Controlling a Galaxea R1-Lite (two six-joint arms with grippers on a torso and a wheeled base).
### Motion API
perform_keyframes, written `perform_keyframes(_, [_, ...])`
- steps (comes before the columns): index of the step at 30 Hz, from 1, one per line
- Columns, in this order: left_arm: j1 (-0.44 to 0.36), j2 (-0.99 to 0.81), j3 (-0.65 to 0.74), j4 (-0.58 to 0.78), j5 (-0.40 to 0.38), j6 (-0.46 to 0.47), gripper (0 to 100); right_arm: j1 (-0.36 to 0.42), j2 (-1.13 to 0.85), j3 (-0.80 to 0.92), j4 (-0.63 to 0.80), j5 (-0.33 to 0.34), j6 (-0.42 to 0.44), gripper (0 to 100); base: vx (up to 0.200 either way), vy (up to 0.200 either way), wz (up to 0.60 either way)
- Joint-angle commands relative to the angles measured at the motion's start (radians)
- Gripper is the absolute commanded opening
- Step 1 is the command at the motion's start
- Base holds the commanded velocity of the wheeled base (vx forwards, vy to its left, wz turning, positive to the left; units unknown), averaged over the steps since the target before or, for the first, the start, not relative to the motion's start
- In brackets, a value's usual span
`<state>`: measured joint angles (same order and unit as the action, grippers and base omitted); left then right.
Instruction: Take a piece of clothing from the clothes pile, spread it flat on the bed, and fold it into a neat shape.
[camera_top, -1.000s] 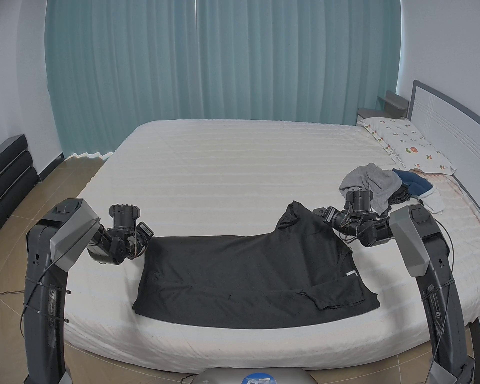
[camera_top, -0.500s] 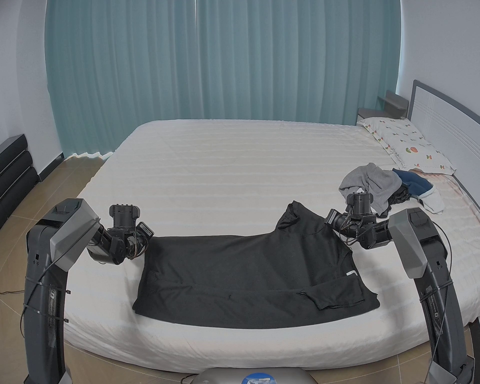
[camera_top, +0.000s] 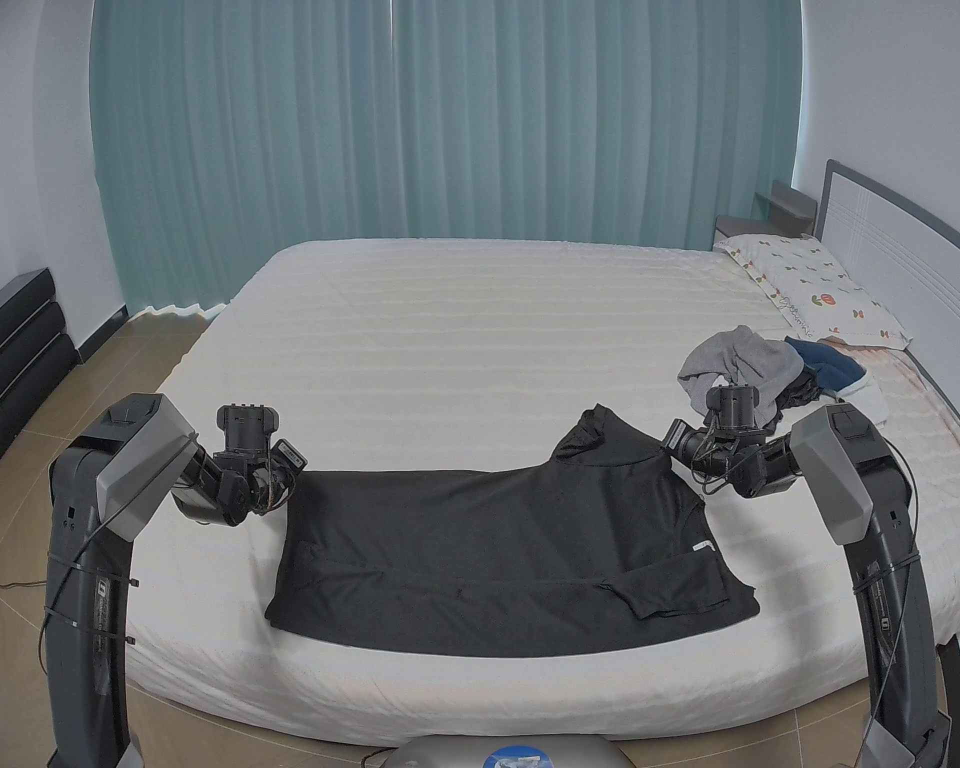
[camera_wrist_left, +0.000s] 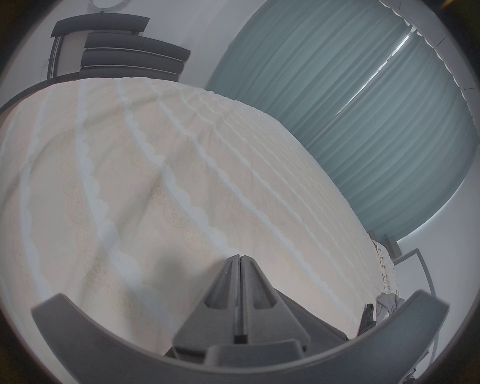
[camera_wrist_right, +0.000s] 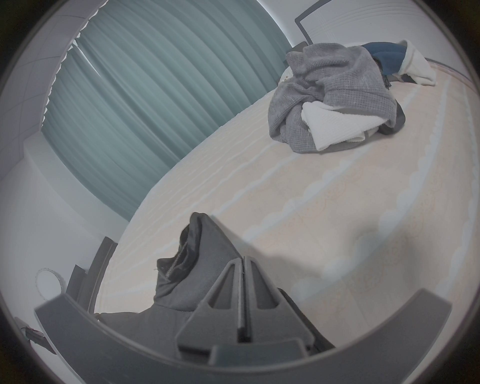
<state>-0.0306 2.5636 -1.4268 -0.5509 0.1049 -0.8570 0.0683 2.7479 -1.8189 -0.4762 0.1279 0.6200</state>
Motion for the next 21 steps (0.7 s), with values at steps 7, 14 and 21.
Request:
perform_keyframes(7, [0.011, -0.049, 0.016, -0.003, -0.001, -0.005, 0, -0.018, -0.105, 0.182, -0.217, 0.049, 0.083, 0, 0.000, 0.000, 0.00])
perform_keyframes(14, [0.015, -0.052, 0.017, -0.021, 0.002, -0.016, 0, -0.019, -0.119, 0.227, -0.279, 0.053, 0.087, 0, 0.000, 0.000, 0.00])
perform_keyframes(21, [0.018, -0.066, 0.028, -0.023, 0.001, -0.016, 0, -0.024, -0.145, 0.279, -0.351, 0.059, 0.087, 0, 0.000, 0.000, 0.00])
